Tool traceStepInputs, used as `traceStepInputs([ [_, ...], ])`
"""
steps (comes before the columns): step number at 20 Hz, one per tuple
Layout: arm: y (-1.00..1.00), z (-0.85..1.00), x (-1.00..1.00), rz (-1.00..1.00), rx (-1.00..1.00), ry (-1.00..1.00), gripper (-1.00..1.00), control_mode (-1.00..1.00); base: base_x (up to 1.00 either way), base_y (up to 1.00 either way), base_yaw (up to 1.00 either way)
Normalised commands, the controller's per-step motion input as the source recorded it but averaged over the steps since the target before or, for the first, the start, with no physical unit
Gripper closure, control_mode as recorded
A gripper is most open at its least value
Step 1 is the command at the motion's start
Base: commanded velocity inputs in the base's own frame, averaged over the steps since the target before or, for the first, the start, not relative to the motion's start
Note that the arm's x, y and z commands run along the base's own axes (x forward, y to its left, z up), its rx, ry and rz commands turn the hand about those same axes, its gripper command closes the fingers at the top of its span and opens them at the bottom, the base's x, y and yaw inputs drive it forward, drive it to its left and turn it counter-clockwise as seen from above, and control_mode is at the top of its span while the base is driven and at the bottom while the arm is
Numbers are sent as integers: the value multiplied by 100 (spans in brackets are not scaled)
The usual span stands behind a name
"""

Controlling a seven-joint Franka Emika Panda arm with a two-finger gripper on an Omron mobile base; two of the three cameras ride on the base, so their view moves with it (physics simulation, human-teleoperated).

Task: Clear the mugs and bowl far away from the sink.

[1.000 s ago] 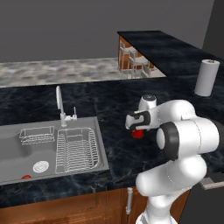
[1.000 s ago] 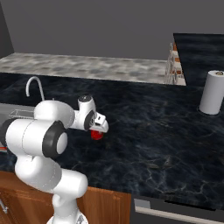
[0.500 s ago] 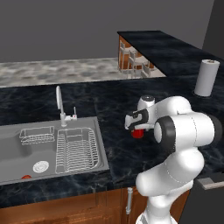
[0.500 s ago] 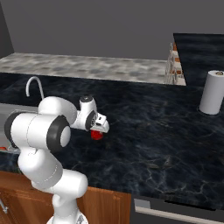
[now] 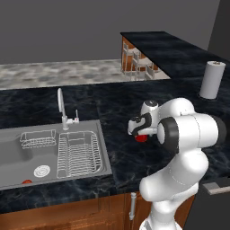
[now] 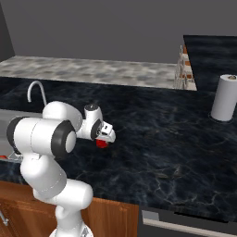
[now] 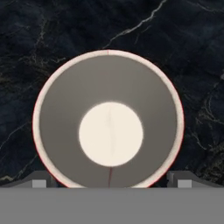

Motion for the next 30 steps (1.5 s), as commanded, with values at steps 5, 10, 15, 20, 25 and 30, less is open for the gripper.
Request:
traceStepInputs([
  [5,0,-1,0,0,0,0,-100,-100,0,0,0],
  [10,0,0,0,0,0,0,-100,-100,0,0,0],
  [15,0,0,-1,0,0,0,-100,-100,0,0,0],
  [20,0,0,-1,0,0,0,-100,-100,0,0,0],
  [25,0,0,-4,0,0,0,-100,-100,0,0,0],
  [30,0,0,-13,0,0,0,-100,-100,0,0,0],
])
